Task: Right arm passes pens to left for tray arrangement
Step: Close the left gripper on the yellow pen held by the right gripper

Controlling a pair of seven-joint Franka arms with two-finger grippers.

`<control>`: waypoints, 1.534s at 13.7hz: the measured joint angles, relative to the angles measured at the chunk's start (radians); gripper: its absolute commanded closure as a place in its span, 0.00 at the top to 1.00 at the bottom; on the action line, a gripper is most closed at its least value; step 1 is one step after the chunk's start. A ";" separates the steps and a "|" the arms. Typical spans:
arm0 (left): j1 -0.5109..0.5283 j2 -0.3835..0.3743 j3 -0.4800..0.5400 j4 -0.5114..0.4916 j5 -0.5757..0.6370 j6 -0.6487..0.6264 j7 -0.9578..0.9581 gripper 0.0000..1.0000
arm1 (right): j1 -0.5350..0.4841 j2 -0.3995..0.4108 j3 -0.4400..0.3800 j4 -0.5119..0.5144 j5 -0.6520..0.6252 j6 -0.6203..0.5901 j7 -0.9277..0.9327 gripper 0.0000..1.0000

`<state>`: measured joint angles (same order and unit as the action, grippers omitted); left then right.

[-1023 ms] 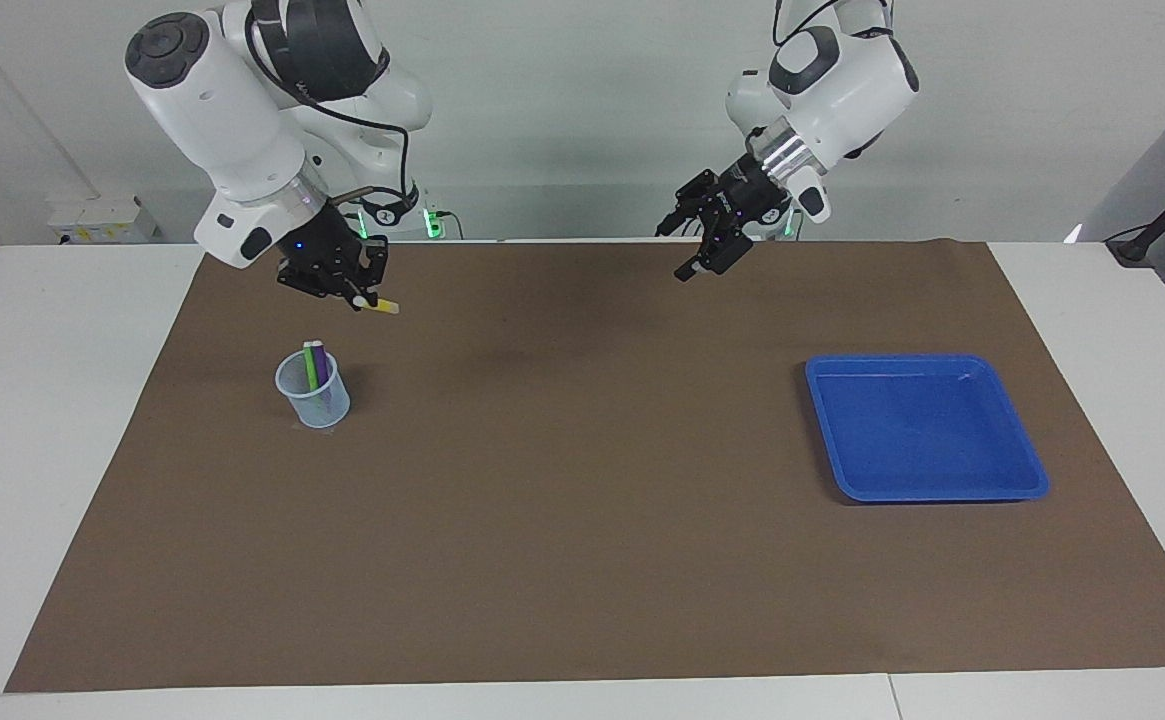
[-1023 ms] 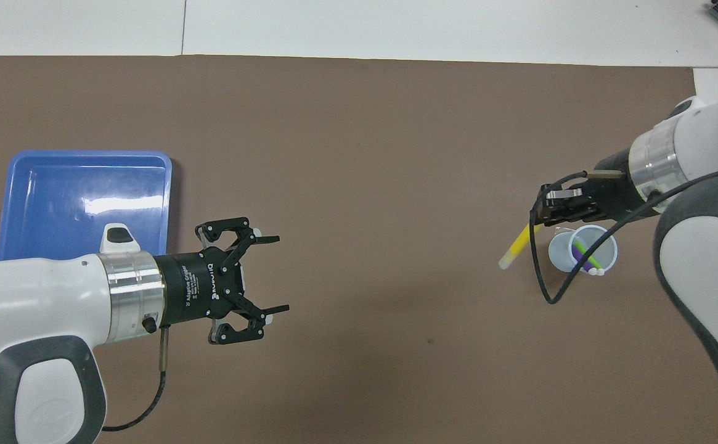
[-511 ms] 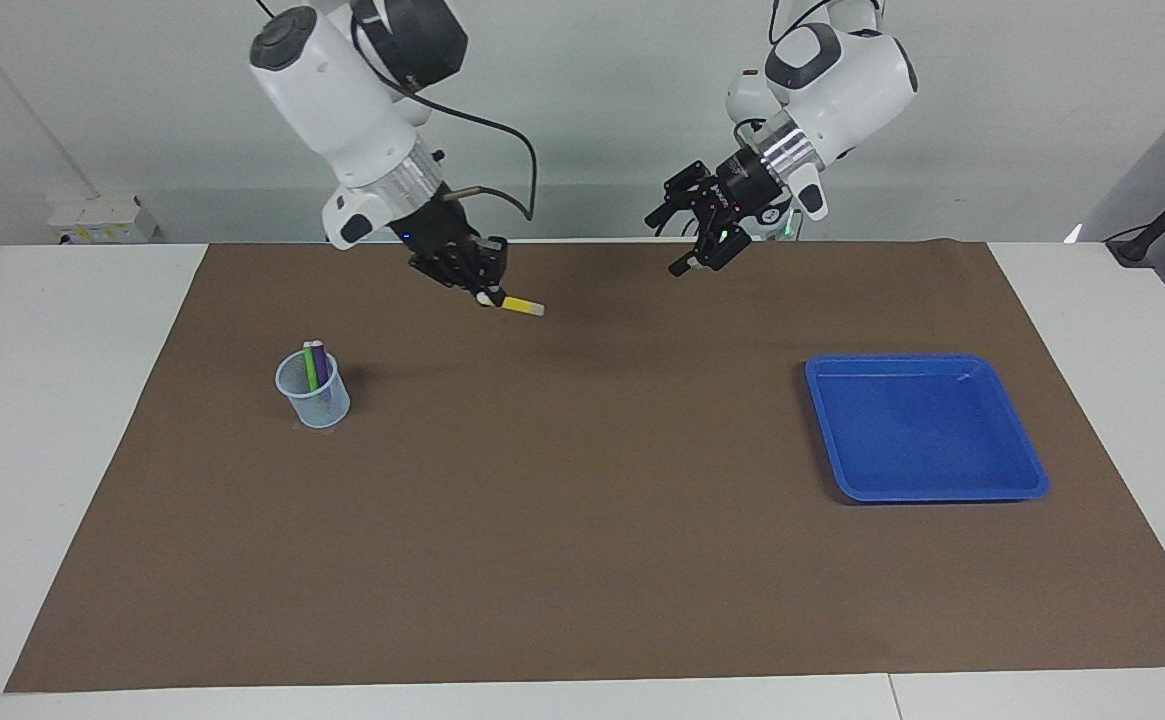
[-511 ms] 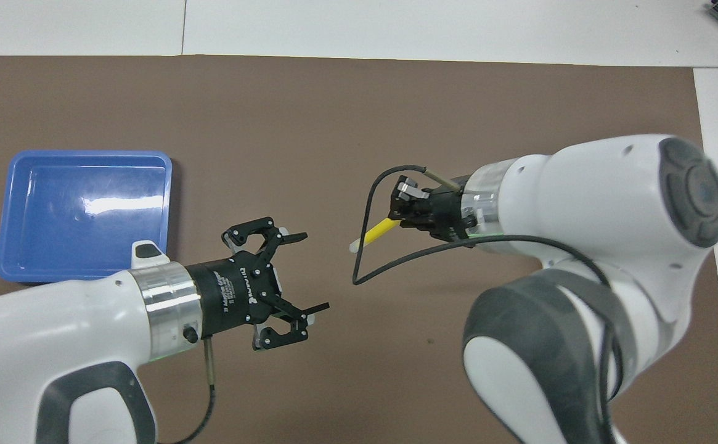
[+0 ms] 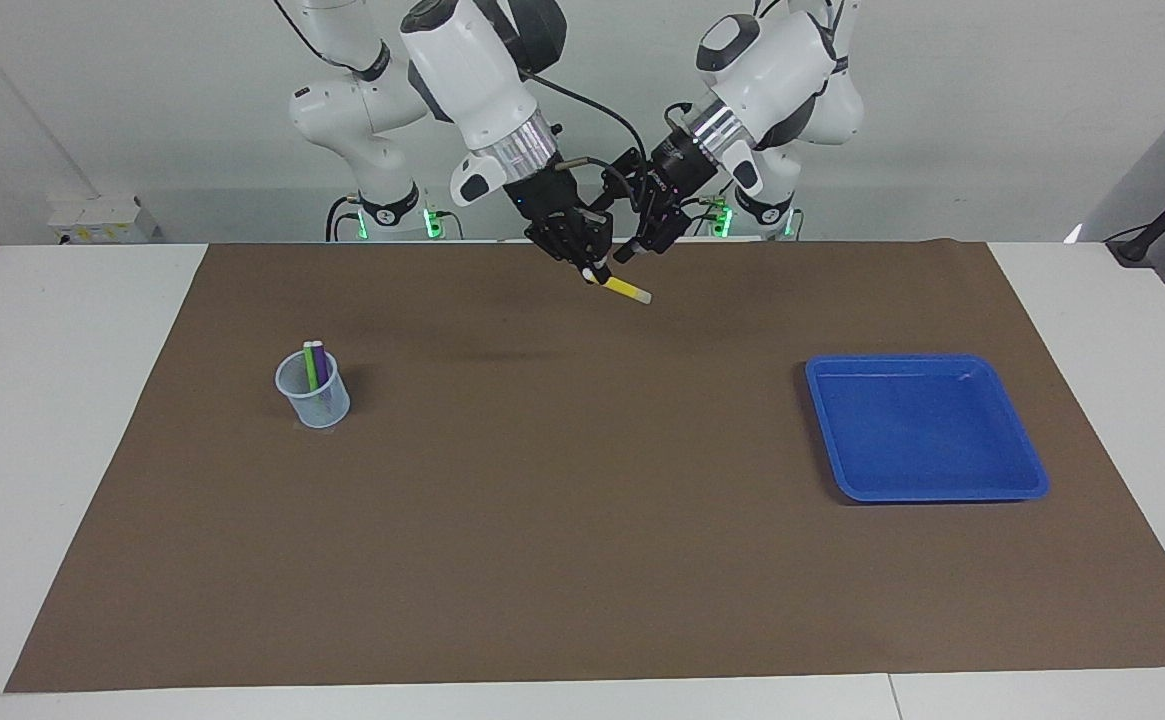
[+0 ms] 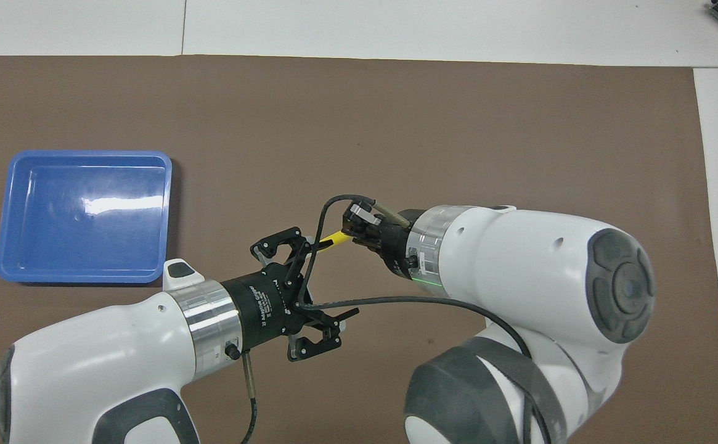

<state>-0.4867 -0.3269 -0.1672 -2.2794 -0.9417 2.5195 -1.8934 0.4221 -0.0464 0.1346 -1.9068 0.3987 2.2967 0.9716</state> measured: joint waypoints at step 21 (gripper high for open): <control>0.011 0.146 -0.002 0.051 0.139 0.115 0.020 0.15 | -0.005 0.000 -0.003 -0.003 0.000 0.001 -0.039 0.00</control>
<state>-0.4759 -0.1811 -0.1691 -2.2280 -0.8025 2.6343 -1.8730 0.4172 -0.0464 0.1321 -1.9099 0.3987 2.2974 0.9323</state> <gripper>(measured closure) 0.493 0.828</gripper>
